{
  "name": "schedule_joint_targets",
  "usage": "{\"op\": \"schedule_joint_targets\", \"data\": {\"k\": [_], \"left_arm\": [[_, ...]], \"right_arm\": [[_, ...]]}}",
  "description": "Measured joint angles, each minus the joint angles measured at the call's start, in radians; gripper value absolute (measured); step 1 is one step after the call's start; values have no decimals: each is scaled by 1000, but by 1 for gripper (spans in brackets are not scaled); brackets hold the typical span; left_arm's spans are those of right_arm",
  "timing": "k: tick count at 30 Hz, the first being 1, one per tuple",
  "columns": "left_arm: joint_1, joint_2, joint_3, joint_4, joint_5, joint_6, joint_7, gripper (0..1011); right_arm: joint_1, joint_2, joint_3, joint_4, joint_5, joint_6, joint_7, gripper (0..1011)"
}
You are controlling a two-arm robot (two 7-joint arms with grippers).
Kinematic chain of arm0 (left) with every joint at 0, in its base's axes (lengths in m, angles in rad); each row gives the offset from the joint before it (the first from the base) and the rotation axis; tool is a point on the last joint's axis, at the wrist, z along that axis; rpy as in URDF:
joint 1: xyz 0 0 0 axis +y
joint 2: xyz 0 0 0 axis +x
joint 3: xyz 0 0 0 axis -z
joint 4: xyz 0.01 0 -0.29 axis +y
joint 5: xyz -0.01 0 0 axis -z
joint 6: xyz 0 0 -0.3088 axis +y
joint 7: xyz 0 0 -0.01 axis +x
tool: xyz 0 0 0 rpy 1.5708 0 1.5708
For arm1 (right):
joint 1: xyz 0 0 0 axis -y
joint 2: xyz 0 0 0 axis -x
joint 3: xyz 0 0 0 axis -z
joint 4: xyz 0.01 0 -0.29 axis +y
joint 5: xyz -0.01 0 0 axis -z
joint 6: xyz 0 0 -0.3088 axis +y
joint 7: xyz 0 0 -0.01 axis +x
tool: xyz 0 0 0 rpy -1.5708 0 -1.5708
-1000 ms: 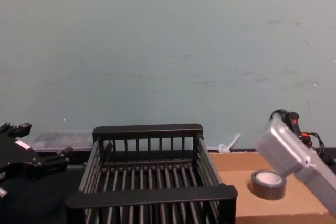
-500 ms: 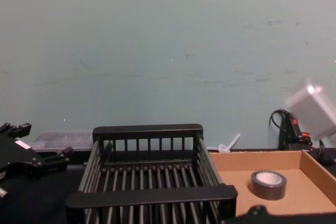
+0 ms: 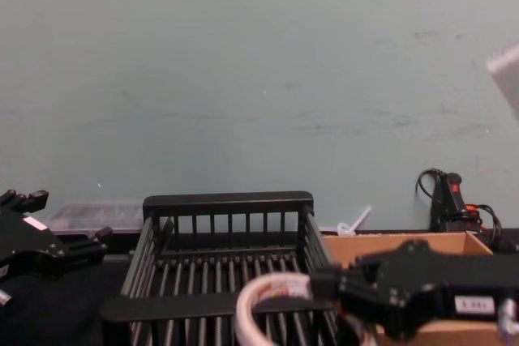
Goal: Pick up the white tape and place it into the black box , Pick up the silver tape and place it into the brown box.
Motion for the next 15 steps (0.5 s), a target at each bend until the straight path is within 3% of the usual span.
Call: {"op": "schedule_joint_targets", "data": {"k": [8, 15], "left_arm": [[0, 0, 0, 0, 0, 0, 0, 1001], [0, 0, 0, 0, 0, 0, 0, 1001]], "right_arm": [[37, -41, 19, 38, 3, 11, -62, 95], [92, -103, 27, 105, -13, 32, -115, 95]]}}
